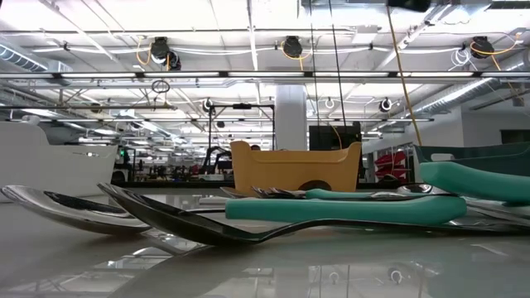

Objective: Sort silverware by color (type)
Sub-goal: Put the green spoon into the orange bin

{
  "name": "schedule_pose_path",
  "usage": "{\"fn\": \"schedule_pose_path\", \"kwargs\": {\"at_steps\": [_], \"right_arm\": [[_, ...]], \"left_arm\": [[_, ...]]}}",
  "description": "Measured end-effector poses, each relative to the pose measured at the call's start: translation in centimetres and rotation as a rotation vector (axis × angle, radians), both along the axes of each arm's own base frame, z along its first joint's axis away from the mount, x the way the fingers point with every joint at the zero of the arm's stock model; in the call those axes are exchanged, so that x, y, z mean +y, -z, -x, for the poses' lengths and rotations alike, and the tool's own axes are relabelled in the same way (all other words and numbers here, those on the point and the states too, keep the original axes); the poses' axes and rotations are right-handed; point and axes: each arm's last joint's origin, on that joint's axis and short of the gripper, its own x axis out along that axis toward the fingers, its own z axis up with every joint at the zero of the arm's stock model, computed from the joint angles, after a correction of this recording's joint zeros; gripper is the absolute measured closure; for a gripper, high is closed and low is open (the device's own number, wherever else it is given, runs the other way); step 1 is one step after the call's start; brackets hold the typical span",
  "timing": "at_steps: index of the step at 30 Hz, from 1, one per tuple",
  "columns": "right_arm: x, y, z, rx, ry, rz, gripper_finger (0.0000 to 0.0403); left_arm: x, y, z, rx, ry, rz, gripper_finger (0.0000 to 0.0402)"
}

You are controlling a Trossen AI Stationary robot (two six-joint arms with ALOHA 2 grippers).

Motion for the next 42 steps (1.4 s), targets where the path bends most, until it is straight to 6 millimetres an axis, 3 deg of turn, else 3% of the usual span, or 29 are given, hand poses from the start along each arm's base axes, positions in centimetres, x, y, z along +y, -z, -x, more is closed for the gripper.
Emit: {"fn": "schedule_pose_path", "kwargs": {"at_steps": [10,23,34,42], "right_arm": [[5.8,0.4,2.9,0.019,-0.009,0.025,0.0236],[11.1,0.4,7.4,0.01,-0.105,-0.019,0.0236],[13.3,0.5,10.3,-0.004,-0.187,-0.014,0.0236],[13.6,0.7,11.7,-0.003,-0.179,0.02,0.0236]], "left_arm": [[-4.2,1.5,-2.9,-0.145,0.086,0.177,0.0211],[-8.5,8.4,-7.8,-0.11,0.157,0.189,0.0208],[-10.7,15.0,-11.6,-0.098,0.13,0.267,0.0113],[-11.5,19.2,-12.5,0.003,0.167,0.238,0.0114]]}}
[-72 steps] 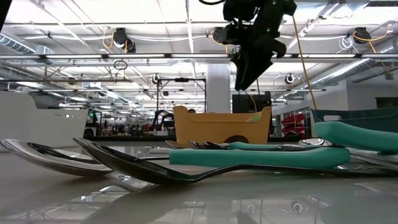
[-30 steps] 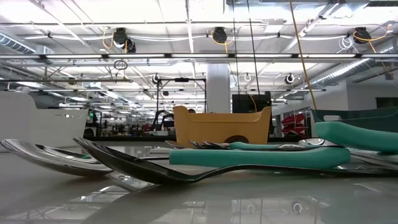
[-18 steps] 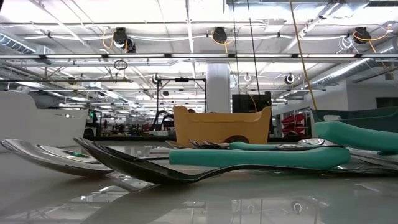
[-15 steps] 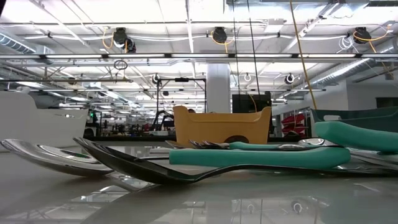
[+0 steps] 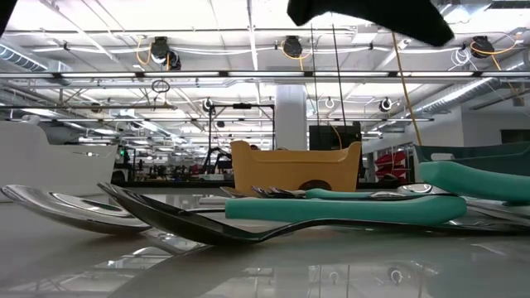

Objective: Sort silverware by color (type)
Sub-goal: Put the green spoon into the orange bin

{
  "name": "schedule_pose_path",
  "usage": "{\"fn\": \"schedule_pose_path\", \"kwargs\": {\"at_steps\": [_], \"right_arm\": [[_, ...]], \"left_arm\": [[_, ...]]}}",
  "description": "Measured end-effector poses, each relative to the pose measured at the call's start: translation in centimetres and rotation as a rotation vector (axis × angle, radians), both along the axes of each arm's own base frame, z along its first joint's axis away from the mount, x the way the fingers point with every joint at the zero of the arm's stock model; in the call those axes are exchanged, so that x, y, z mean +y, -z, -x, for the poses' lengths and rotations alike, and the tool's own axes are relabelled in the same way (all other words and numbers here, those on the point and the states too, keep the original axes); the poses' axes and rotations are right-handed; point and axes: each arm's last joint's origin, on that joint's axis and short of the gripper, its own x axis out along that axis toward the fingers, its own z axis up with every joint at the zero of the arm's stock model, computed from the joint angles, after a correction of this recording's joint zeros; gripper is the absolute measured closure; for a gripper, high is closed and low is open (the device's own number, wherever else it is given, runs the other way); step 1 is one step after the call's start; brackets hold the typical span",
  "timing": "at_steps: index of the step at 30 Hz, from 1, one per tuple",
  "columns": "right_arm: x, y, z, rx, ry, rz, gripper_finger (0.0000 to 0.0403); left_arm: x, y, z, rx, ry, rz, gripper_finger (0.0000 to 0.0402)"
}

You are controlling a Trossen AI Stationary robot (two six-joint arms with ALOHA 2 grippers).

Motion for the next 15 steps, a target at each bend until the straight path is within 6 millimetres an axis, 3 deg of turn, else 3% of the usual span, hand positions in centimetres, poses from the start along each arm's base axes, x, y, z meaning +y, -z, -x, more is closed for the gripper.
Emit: {"fn": "schedule_pose_path", "kwargs": {"at_steps": [8,15], "right_arm": [[-0.2,0.2,0.3,0.012,0.012,0.031,0.0236],[-0.3,0.1,0.2,-0.022,0.032,0.038,0.0236]], "left_arm": [[0.0,1.4,-0.5,0.02,0.02,-0.025,0.0129],[0.0,4.4,-1.0,0.097,0.084,-0.045,0.0129]]}}
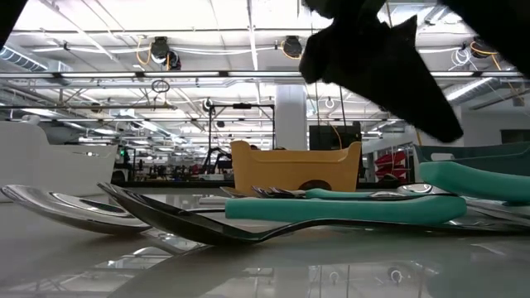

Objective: Sort silverware by color (type)
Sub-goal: Put the green spoon into the orange bin

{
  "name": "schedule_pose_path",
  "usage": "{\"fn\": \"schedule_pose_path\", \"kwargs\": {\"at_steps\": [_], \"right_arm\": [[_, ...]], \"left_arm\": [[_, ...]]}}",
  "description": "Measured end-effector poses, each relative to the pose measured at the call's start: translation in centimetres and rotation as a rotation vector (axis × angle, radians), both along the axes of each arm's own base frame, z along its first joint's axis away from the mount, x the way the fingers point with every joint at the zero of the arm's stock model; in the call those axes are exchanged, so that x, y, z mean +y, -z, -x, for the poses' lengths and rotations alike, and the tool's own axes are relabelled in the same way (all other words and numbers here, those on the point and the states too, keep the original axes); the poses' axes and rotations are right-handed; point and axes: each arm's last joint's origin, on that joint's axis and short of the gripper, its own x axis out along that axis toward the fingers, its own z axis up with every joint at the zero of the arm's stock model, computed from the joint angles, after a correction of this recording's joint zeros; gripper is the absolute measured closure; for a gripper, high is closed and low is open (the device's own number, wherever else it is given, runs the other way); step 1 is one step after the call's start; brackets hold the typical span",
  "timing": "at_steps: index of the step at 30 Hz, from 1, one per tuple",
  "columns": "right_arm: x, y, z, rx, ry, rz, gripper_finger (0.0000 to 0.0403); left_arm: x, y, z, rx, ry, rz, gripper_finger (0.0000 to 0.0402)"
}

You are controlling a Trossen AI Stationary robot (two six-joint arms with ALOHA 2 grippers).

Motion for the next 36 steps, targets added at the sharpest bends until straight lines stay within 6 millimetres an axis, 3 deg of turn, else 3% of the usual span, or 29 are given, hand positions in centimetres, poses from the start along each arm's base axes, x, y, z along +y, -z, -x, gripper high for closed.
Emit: {"fn": "schedule_pose_path", "kwargs": {"at_steps": [6,15,36], "right_arm": [[0.0,0.0,0.0,0.005,0.024,-0.016,0.0236],[0.0,0.0,0.0,0.005,0.028,-0.015,0.0236],[-0.3,0.1,0.0,-0.003,0.048,0.011,0.0236]], "left_arm": [[0.7,0.5,-0.3,0.017,-0.022,-0.007,0.0133],[2.7,2.0,-1.7,0.058,0.001,0.029,0.0184],[2.5,2.6,-1.7,0.061,0.106,-0.032,0.0245]]}}
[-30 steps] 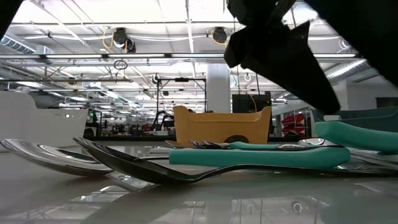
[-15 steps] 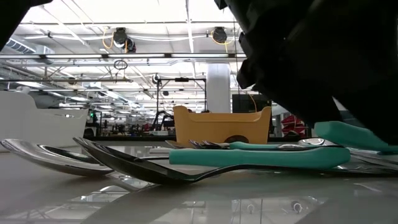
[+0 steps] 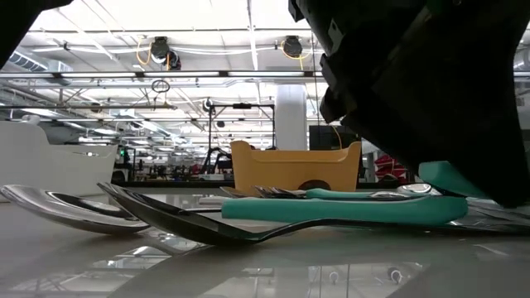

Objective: Sort silverware by color (type)
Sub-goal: Put the green spoon into the orange bin

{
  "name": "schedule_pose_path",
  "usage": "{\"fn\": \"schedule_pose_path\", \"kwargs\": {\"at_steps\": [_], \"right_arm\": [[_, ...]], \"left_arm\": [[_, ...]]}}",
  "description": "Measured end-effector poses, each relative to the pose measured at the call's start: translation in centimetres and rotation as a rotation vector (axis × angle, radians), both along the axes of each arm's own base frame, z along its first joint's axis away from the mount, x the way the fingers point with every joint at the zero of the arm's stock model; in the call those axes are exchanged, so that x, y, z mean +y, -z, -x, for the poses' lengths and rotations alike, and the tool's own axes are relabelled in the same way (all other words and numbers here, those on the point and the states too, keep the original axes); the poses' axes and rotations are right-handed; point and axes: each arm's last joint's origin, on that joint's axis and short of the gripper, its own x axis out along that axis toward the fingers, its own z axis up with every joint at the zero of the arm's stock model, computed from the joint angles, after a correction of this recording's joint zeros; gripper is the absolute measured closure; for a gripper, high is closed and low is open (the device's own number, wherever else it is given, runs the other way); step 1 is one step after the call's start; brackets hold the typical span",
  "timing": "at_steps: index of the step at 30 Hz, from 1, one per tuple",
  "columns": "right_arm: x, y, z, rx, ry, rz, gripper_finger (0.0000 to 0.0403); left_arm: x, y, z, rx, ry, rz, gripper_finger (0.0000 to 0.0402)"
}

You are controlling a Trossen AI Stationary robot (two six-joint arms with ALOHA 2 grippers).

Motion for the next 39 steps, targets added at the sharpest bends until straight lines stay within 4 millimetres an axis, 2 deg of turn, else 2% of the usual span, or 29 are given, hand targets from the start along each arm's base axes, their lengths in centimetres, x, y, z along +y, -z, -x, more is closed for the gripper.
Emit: {"fn": "schedule_pose_path", "kwargs": {"at_steps": [7,13,21,24,30,39], "right_arm": [[-0.2,0.1,0.1,0.009,0.0,0.018,0.0236],[-0.2,0.1,0.1,0.01,0.001,0.02,0.0236],[-0.2,0.1,0.1,0.011,0.0,0.018,0.0236],[-0.2,0.1,0.1,0.011,0.0,0.018,0.0236],[-0.2,0.1,0.1,0.014,0.0,0.025,0.0236],[-0.2,0.1,0.1,0.014,0.001,0.017,0.0236]], "left_arm": [[0.0,0.0,0.0,0.007,0.012,0.017,0.0276],[-0.1,0.9,-0.2,0.038,0.029,0.073,0.0316],[-0.1,1.3,-0.3,0.037,-0.029,0.08,0.0323],[0.2,0.6,-0.6,0.03,-0.045,0.073,0.0323],[1.0,-1.9,-1.4,-0.031,-0.078,0.056,0.0323],[2.3,-3.0,-1.1,0.007,-0.181,0.079,0.0323]]}}
